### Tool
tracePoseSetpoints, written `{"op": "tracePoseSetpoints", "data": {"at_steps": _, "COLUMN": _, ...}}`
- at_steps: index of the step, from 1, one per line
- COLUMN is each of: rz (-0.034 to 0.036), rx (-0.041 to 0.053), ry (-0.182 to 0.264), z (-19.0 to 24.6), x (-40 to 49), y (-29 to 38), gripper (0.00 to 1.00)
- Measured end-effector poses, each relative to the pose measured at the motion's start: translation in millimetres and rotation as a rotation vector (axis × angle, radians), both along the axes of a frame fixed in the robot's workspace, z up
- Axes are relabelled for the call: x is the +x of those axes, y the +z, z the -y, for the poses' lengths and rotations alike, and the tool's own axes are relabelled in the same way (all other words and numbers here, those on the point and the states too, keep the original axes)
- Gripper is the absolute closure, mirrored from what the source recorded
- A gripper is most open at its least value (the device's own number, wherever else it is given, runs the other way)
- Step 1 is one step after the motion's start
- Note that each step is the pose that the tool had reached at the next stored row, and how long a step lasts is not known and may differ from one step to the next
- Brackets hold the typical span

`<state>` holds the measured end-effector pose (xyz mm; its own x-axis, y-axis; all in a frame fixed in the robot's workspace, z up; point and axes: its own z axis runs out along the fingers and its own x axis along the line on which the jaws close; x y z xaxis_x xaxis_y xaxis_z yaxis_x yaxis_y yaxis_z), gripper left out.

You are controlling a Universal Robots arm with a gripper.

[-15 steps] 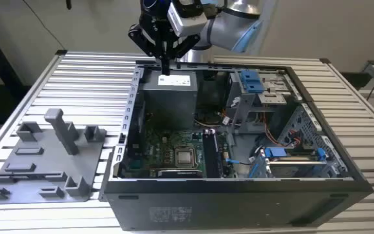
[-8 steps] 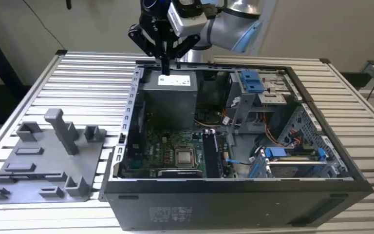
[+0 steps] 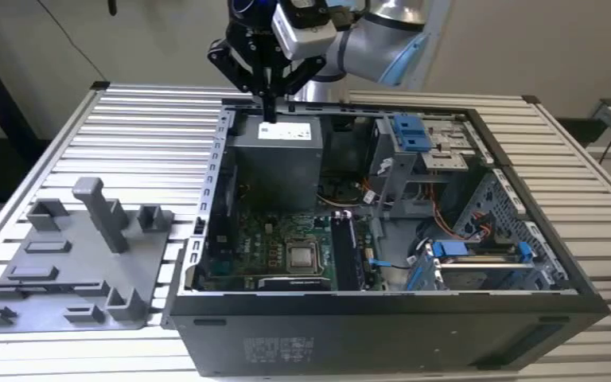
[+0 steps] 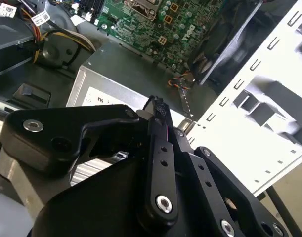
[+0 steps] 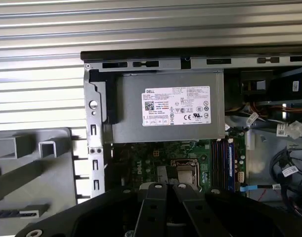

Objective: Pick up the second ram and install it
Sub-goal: 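Reach for the second ram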

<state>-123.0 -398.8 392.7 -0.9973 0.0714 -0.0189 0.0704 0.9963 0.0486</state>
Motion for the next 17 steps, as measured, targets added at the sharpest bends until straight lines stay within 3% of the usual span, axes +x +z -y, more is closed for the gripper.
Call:
{"op": "tracePoseSetpoints", "data": {"at_steps": 11, "rz": -0.0002, "rx": 0.0001, "ry": 0.000, "z": 0.0, "x": -10.9, "y": -0.1, "gripper": 0.89}}
{"op": "tracePoseSetpoints", "data": {"at_steps": 17, "rz": -0.0001, "rx": 0.0002, "ry": 0.000, "z": 0.0, "x": -22.1, "y": -0.2, "gripper": 0.89}}
